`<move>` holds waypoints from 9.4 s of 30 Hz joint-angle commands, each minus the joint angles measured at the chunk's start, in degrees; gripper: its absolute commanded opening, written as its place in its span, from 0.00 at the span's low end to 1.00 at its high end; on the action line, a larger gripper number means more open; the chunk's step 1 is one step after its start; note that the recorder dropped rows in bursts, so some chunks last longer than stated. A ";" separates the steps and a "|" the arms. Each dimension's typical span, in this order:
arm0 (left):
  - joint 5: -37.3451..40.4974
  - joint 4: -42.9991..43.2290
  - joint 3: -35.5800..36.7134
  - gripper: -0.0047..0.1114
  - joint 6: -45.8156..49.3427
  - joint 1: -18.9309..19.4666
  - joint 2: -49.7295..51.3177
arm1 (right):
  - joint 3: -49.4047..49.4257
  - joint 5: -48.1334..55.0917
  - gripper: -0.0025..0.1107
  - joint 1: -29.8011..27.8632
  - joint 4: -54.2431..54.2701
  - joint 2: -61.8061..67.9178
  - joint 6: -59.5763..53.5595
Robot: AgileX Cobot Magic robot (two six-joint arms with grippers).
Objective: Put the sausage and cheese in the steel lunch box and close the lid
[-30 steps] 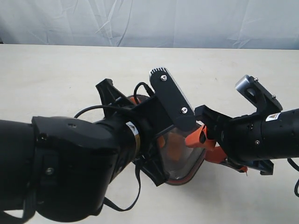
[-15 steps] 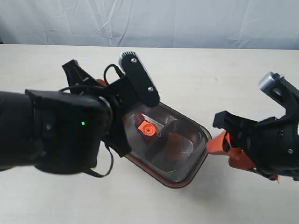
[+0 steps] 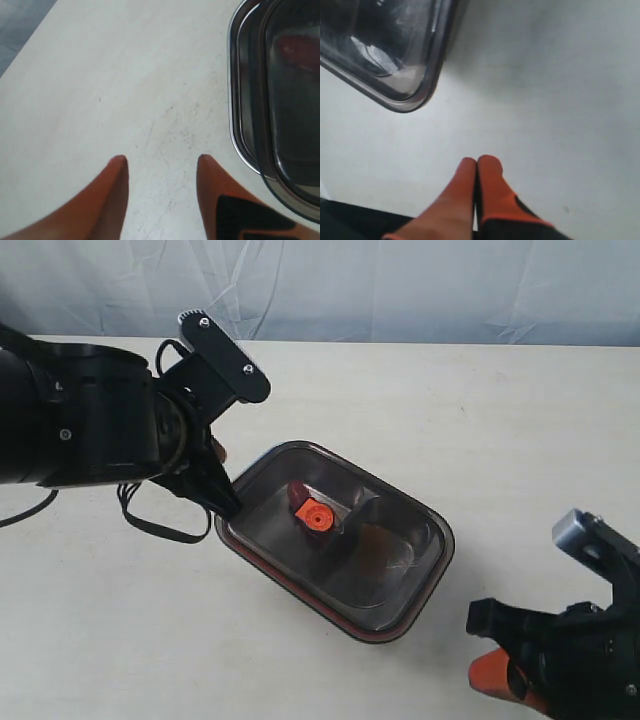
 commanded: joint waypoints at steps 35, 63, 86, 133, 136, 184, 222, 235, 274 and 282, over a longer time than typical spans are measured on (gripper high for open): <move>-17.38 -17.49 -0.28 0.41 15.53 16.52 -0.53 | -9.26 -18.20 0.02 12.21 0.75 15.65 -2.03; -24.25 -16.86 -0.80 0.20 18.55 16.52 6.73 | -6.32 2.09 0.02 12.21 -60.00 12.04 52.84; -34.91 -18.78 -2.57 0.38 25.06 15.55 7.36 | -10.28 -20.68 0.02 1.43 -73.41 24.56 63.51; -20.60 -26.90 -3.43 0.38 26.99 15.94 10.04 | -17.14 -19.94 0.02 1.50 -76.84 30.56 57.01; -20.60 -27.33 -3.43 0.38 27.14 15.94 10.04 | -17.14 -19.94 0.02 1.50 -76.98 30.70 57.01; -28.18 -26.74 -3.43 0.18 35.25 15.15 9.07 | -18.32 -31.67 0.02 5.90 -78.07 23.28 53.47; -22.11 -32.13 -4.26 0.17 37.17 14.87 2.72 | -21.73 -27.63 0.02 10.92 -78.30 26.08 53.57; -21.95 -42.32 -2.25 0.17 47.93 10.85 10.41 | -21.73 -18.31 0.02 16.65 -77.45 26.78 53.57; -21.15 -45.42 -2.07 0.17 47.93 10.85 14.56 | -21.92 -1.32 0.02 18.17 -60.03 23.74 36.70; -21.24 -45.53 -2.07 0.17 47.80 10.85 14.56 | -22.27 -6.38 0.02 23.04 -60.41 23.32 36.48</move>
